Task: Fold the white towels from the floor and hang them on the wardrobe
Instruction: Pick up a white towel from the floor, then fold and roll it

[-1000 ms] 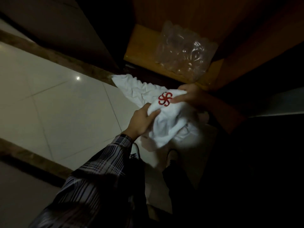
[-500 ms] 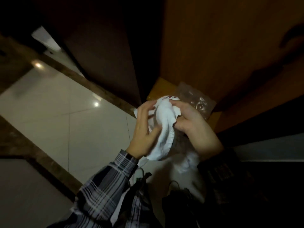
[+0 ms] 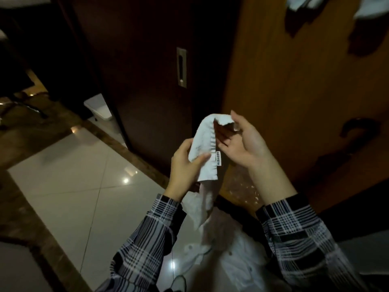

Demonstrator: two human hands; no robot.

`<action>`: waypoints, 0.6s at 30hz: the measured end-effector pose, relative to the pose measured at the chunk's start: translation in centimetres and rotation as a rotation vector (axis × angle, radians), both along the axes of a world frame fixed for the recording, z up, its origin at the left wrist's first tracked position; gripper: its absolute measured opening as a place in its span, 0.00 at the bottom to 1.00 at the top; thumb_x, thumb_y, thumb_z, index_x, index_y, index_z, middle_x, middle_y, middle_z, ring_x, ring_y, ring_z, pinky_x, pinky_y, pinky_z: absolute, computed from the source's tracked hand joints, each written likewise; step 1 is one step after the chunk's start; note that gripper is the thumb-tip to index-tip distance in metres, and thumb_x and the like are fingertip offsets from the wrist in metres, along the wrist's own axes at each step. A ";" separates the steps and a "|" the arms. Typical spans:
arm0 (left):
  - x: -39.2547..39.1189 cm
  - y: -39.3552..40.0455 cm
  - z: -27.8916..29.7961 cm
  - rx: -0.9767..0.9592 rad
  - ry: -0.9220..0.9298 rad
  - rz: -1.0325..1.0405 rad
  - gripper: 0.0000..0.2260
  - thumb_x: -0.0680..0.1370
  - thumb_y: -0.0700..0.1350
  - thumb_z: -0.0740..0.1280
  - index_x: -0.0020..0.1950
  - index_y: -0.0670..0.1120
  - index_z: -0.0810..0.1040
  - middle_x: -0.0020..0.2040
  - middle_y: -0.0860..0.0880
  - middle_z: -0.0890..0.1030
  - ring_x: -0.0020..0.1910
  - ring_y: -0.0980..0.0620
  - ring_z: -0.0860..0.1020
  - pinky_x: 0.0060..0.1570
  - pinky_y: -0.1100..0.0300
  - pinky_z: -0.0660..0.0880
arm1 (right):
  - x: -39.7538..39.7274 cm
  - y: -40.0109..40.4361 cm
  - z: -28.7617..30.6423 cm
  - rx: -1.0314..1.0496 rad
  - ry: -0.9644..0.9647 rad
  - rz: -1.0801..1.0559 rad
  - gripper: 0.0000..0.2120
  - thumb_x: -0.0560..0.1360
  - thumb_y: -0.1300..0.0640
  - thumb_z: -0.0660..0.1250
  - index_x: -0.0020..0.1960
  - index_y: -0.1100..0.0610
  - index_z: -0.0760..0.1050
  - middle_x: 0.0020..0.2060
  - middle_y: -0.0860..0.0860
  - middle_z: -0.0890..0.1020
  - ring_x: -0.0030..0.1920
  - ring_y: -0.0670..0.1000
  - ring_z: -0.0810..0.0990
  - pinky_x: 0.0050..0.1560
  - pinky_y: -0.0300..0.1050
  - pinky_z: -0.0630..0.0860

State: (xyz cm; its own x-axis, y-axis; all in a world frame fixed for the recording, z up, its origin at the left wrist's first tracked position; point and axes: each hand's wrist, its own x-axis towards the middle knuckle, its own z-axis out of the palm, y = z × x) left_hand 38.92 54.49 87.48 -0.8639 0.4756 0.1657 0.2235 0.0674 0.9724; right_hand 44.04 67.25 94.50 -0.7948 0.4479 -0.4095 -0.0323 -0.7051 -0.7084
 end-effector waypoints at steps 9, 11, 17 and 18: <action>-1.5 -0.8 1.8 0.126 -0.257 0.016 0.15 0.77 0.41 0.68 0.61 0.46 0.68 0.54 0.46 0.79 0.45 0.55 0.82 0.43 0.59 0.80 | 1.2 -3.0 -2.5 0.898 -0.180 0.296 0.03 0.77 0.58 0.66 0.48 0.53 0.78 0.44 0.49 0.82 0.45 0.48 0.82 0.41 0.37 0.77; -1.6 -1.0 2.2 0.101 -0.310 -0.043 0.17 0.78 0.50 0.65 0.65 0.46 0.67 0.61 0.43 0.76 0.54 0.50 0.79 0.52 0.55 0.78 | 0.8 -3.4 -2.6 0.948 -0.174 0.264 0.03 0.77 0.59 0.66 0.48 0.56 0.79 0.42 0.51 0.83 0.43 0.49 0.82 0.40 0.37 0.76; -1.0 -2.2 1.7 0.110 -0.199 -0.439 0.45 0.63 0.41 0.77 0.72 0.48 0.54 0.63 0.53 0.70 0.58 0.65 0.75 0.54 0.68 0.74 | -0.6 -4.1 -1.9 0.842 -0.073 0.224 0.03 0.77 0.60 0.67 0.48 0.59 0.79 0.38 0.51 0.84 0.39 0.46 0.82 0.38 0.37 0.75; -1.1 -2.4 1.3 0.080 -0.146 -0.442 0.44 0.65 0.33 0.77 0.72 0.46 0.54 0.65 0.53 0.69 0.60 0.69 0.73 0.55 0.72 0.71 | -0.8 -4.3 -1.8 0.837 -0.050 0.220 0.04 0.77 0.60 0.66 0.46 0.59 0.79 0.36 0.50 0.83 0.37 0.44 0.82 0.37 0.37 0.74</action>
